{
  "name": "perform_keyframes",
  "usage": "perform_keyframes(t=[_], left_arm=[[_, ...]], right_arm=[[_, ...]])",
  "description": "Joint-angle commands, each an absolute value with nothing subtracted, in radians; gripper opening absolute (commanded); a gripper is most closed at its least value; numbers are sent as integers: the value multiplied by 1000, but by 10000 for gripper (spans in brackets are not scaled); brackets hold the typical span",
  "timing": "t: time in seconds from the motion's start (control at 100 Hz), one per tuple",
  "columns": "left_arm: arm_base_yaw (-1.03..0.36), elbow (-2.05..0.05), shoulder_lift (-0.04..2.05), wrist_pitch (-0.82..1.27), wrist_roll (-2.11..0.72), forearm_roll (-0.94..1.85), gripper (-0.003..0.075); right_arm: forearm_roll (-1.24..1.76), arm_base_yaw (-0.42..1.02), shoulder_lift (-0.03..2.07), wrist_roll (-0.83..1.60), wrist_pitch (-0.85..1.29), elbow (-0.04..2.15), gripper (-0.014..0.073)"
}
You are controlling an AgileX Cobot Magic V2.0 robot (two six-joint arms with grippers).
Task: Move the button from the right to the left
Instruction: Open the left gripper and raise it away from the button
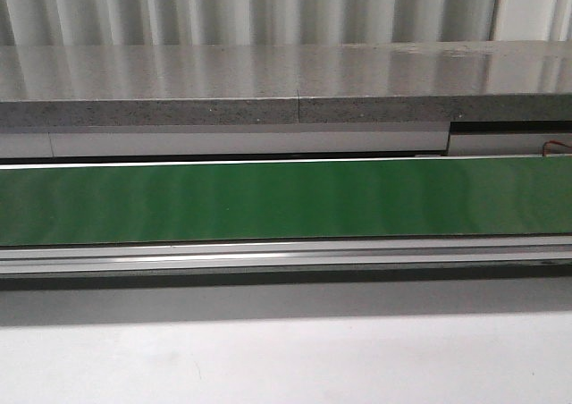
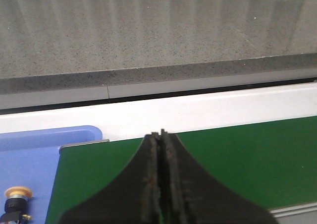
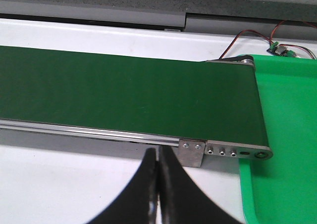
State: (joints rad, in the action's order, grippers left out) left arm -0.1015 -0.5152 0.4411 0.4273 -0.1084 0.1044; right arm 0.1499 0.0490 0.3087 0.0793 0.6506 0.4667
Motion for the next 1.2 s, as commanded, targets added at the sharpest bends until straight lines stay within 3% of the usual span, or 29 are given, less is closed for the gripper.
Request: perform_keyframes(t=[0.0,0.55,0.82,1.15,1.19], left_arm=[[-110,-510,410,343,-102,119,-20],[-106,-335,200,210,-102,86,-20],[-66,-213,93,171,44,-60,-20],[-45,44,-36,0,44,-53,-21],[-45,42,-36,52,44,-53,-20]], right_arm=[[153,49,314,86,572,489,-67],[153,49,314,86,572,489,-67],[153,49,314,86,572,489,-67],[153,49,314,86,572,489,-67],[153,49,314,86,573,489,-67]])
